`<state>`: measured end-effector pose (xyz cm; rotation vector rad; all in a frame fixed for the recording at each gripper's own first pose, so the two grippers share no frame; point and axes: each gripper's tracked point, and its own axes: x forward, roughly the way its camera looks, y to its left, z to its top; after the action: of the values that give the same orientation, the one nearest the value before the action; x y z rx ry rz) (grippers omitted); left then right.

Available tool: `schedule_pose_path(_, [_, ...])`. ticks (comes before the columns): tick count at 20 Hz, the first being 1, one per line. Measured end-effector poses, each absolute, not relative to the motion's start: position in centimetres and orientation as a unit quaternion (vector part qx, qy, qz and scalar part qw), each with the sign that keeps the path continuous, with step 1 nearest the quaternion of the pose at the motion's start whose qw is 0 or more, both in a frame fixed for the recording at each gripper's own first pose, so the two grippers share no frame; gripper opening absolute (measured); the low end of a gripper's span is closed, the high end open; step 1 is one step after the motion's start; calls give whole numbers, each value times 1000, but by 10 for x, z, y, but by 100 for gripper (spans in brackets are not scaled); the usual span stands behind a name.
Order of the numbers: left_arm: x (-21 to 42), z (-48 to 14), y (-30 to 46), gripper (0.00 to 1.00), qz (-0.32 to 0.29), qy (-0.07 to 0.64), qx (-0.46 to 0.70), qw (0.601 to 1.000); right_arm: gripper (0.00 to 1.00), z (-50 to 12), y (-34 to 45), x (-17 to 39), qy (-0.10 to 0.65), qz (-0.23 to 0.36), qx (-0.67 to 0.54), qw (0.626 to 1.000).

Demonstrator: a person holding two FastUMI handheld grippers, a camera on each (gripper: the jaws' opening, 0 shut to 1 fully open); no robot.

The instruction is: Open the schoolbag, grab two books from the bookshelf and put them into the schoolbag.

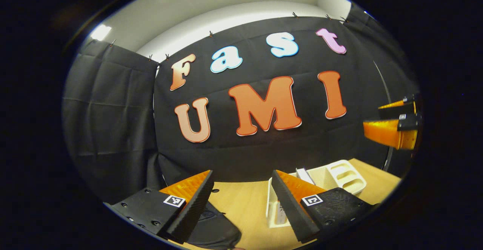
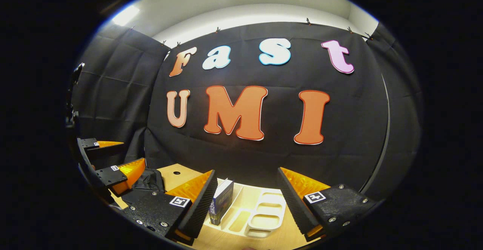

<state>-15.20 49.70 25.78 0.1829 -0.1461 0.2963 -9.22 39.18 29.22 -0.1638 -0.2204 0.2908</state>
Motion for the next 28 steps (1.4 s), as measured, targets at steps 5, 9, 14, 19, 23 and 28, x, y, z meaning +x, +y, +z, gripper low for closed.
schedule_pose_path(5, [-138, 219, 530, 96, 185, -19, 166, 968, 94, 289, 390, -67, -102, 166, -84, 977])
schedule_pose_path(9, [-123, 171, 539, 96, 180, 32, 240, 953, 94, 281, 385, -53, -92, 185, -76, 975])
schedule_pose_path(14, [-112, 100, 554, 95, 157, 103, 321, 928, 94, 279, 379, -44, -86, 165, -82, 979])
schedule_pose_path(19, [-111, 14, 580, 95, 106, 196, 384, 896, 94, 267, 382, -42, -80, 106, -87, 987])
schedule_pose_path(23, [-119, -35, 604, 96, 75, 257, 402, 876, 94, 262, 392, -46, -67, 71, -91, 991])
schedule_pose_path(28, [-121, -54, 626, 95, 72, 280, 414, 863, 94, 254, 409, -47, -56, 64, -98, 992])
